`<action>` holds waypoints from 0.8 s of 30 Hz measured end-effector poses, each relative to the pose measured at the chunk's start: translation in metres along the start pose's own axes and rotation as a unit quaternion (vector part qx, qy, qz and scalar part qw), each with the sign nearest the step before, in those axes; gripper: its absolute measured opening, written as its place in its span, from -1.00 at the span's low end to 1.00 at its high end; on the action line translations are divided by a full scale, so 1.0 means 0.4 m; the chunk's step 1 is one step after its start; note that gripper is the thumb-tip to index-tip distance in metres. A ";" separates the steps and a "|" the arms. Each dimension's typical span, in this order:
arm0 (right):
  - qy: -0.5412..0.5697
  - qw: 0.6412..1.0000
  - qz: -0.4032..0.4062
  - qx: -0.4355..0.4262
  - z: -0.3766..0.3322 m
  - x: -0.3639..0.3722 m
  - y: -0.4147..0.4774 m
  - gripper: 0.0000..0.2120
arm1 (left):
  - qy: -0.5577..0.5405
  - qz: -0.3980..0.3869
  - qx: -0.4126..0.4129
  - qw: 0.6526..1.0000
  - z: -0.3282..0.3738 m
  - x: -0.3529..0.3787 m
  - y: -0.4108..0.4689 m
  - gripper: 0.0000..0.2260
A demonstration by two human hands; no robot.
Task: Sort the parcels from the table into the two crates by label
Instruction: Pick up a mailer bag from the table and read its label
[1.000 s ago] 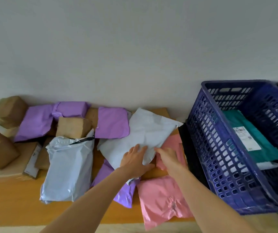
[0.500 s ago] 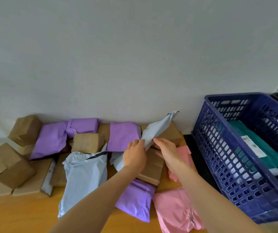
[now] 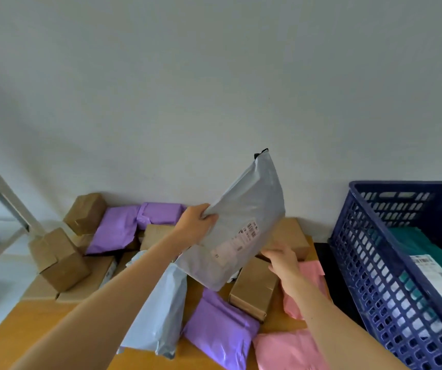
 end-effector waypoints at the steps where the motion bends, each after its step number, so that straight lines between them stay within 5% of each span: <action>1: 0.012 1.000 -0.015 -0.011 -0.010 0.005 -0.006 -0.73 | -0.021 0.003 -0.009 1.000 0.003 -0.019 -0.005 -0.89; 8: 0.081 0.987 -0.136 -0.016 -0.044 0.070 -0.029 -0.81 | -0.191 0.065 -0.065 0.977 0.036 -0.137 -0.056 -0.94; 13: 0.146 0.974 -0.173 -0.029 -0.086 0.089 -0.047 -0.51 | -0.290 0.055 -0.089 0.951 0.024 -0.172 -0.100 -0.86; 24: 0.124 0.982 -0.102 -0.097 -0.158 0.073 -0.121 -0.33 | -0.178 0.087 -0.065 0.978 -0.037 -0.264 -0.147 -0.73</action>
Point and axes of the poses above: each hand's wrist, its own y-axis towards the middle knuckle, its own x-axis out of the palm, z = x × y, the point moved 6 cm from there along y, towards the middle knuckle, and after that the axes turned 2 degrees about -y, right-handed, at the moved point
